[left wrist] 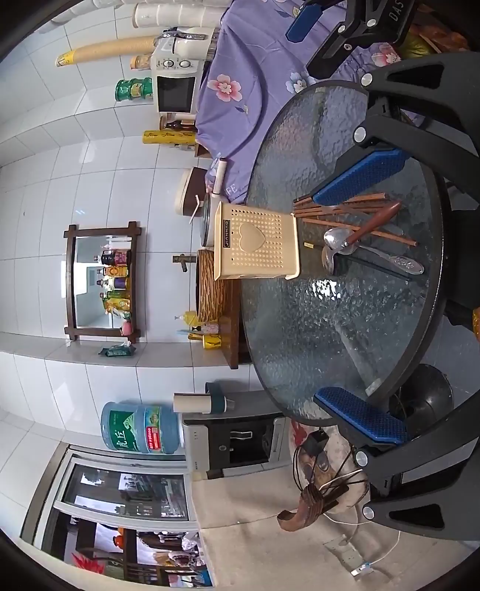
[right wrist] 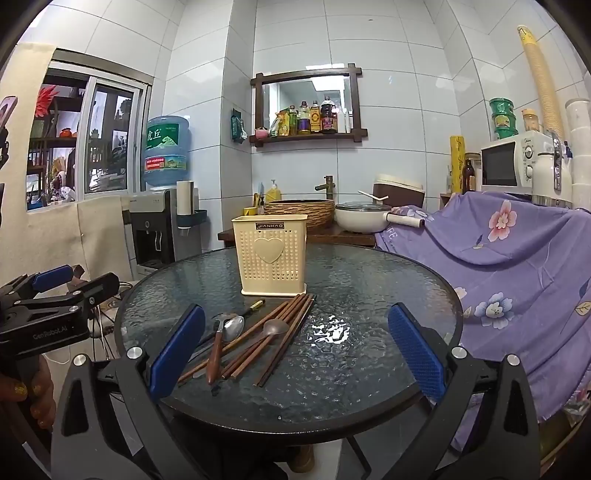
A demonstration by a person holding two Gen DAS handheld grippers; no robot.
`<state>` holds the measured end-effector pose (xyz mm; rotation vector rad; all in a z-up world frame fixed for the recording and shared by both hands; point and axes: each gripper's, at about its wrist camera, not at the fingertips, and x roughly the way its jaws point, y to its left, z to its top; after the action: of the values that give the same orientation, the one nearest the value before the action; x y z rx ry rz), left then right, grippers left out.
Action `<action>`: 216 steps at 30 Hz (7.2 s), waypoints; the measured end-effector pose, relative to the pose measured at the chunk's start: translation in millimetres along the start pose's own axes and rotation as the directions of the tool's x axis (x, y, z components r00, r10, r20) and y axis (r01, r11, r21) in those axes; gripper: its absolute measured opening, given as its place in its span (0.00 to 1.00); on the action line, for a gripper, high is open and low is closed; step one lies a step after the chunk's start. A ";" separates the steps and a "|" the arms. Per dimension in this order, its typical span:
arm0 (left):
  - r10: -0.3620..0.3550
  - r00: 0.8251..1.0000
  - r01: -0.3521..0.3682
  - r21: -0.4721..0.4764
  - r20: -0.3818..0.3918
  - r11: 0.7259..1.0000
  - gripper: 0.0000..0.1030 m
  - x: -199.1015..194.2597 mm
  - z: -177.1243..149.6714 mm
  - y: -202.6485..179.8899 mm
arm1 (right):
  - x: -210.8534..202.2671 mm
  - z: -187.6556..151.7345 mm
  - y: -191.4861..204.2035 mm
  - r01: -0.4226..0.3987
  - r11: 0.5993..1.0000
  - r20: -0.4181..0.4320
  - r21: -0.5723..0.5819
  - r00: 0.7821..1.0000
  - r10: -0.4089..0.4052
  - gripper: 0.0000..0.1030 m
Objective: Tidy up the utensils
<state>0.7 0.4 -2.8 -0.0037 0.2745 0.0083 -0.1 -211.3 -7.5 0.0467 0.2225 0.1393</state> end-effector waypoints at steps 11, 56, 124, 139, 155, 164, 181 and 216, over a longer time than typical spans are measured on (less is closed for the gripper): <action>0.005 1.000 -0.005 0.003 -0.002 1.000 0.94 -3.7 1.1 7.7 | 0.7 -0.2 0.0 0.001 1.000 -0.005 0.000 1.000 -0.001 0.95; 0.006 1.000 -0.005 0.030 -0.010 1.000 0.94 0.1 -2.0 -3.5 | 4.1 -1.3 2.1 -0.004 1.000 -0.010 0.000 1.000 0.004 0.95; -0.220 0.804 0.207 -0.086 -0.553 0.974 0.65 191.4 -21.3 10.3 | 290.0 -14.9 -25.7 0.005 0.998 -0.626 0.067 0.779 0.038 0.38; -0.260 0.782 0.252 -0.094 -0.567 0.963 0.65 192.6 -15.1 -4.2 | 336.9 2.2 -39.8 -0.006 0.998 -0.674 0.069 0.737 0.051 0.17; -0.334 0.660 0.177 -0.292 -0.673 0.940 0.52 260.7 -3.1 6.7 | 326.7 1.7 -41.8 -0.142 0.988 -0.683 0.067 0.715 0.149 0.10; -0.219 0.621 0.164 -0.148 -0.752 0.975 0.45 273.2 1.8 -20.8 | 316.4 -2.3 -34.0 -0.152 0.987 -0.676 0.043 0.724 0.141 0.10; -0.050 0.578 0.155 0.049 -0.814 0.987 0.55 293.4 0.8 -62.3 | 314.9 -4.0 -25.9 -0.143 0.990 -0.701 -0.017 0.707 0.090 0.10; -0.279 0.874 0.274 -0.073 -0.398 0.959 0.09 217.7 75.4 -39.4 | 227.5 74.9 -56.1 -0.271 0.947 -0.368 0.173 0.874 0.317 0.08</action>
<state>231.0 -37.0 10.9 -0.0598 0.6891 -0.2802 243.8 -236.7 12.7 0.1707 0.6269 0.4436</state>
